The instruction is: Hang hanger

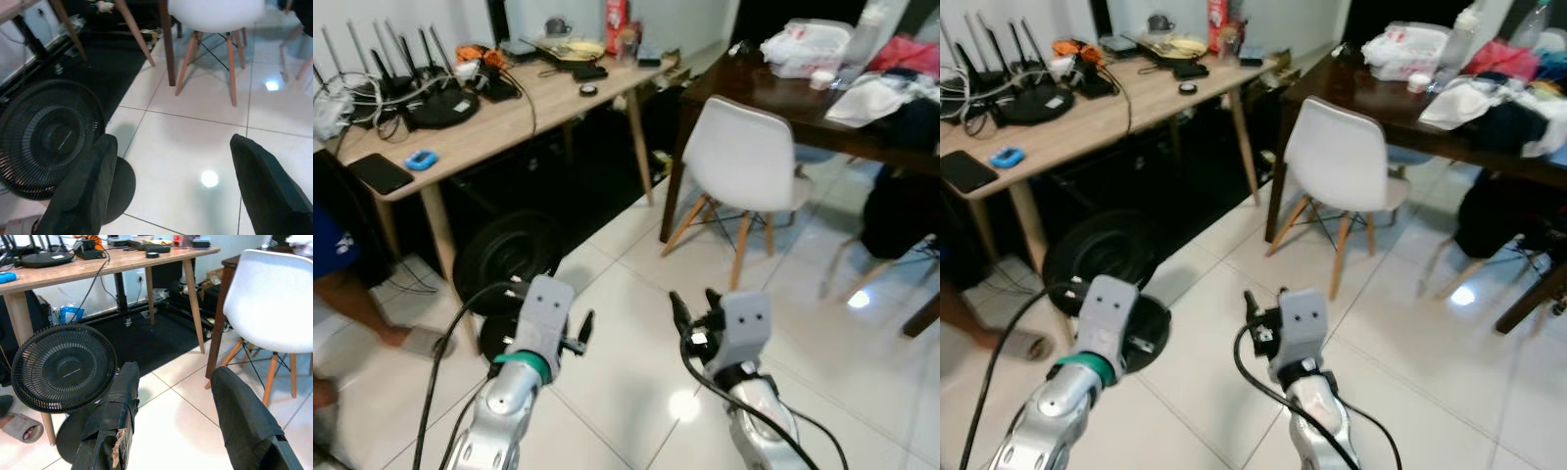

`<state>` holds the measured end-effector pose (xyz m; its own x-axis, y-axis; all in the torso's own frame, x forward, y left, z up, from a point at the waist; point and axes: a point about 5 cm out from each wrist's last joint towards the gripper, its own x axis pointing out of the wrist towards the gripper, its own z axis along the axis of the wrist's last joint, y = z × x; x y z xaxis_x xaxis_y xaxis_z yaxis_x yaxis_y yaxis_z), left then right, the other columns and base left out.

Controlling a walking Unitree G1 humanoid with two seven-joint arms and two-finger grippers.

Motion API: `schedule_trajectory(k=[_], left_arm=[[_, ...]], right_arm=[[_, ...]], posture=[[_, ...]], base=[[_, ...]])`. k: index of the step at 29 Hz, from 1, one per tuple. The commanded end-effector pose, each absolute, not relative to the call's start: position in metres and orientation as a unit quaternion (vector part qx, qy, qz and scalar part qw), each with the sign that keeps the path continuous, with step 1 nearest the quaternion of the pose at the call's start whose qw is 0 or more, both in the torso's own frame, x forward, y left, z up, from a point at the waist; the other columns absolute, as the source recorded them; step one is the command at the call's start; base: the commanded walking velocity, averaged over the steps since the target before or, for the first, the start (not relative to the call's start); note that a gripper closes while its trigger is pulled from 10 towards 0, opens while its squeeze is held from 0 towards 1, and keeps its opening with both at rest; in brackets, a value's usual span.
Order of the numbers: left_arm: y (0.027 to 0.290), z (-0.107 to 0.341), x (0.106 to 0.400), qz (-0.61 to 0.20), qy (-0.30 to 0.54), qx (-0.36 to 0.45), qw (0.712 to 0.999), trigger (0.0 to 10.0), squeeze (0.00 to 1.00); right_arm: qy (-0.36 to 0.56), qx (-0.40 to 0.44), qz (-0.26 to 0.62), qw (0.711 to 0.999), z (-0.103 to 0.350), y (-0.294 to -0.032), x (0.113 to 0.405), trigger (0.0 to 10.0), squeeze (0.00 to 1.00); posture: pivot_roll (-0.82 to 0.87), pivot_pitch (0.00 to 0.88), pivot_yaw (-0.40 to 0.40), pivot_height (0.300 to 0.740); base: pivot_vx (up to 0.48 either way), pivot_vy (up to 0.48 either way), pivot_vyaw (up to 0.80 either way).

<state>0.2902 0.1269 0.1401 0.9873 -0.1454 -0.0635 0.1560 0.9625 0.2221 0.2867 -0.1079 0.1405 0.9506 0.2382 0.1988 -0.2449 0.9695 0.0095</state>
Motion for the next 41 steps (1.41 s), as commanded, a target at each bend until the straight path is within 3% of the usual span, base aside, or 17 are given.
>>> schedule_trajectory(k=[1, 34, 41], left_arm=[[0.129, 0.139, 0.288, -0.069, 0.021, 0.116, 0.991, 10.0, 0.00], [0.135, 0.162, 0.296, -0.043, -0.018, 0.124, 0.991, 10.0, 0.00], [0.137, 0.164, 0.299, -0.022, -0.029, 0.136, 0.990, 10.0, 0.00]], right_arm=[[-0.087, 0.023, 0.122, 0.988, 0.136, -0.107, 0.285, 10.0, 0.00], [-0.096, 0.035, 0.116, 0.988, 0.146, -0.107, 0.291, 10.0, 0.00], [-0.108, 0.011, 0.122, 0.987, 0.148, -0.105, 0.292, 10.0, 0.00]], posture=[[-0.12, 0.083, 0.073, 0.740], [-0.12, 0.077, 0.071, 0.740], [-0.12, 0.075, 0.070, 0.740]], base=[[0.000, 0.000, -0.80], [0.000, 0.000, -0.80], [0.210, 0.000, 0.00]])
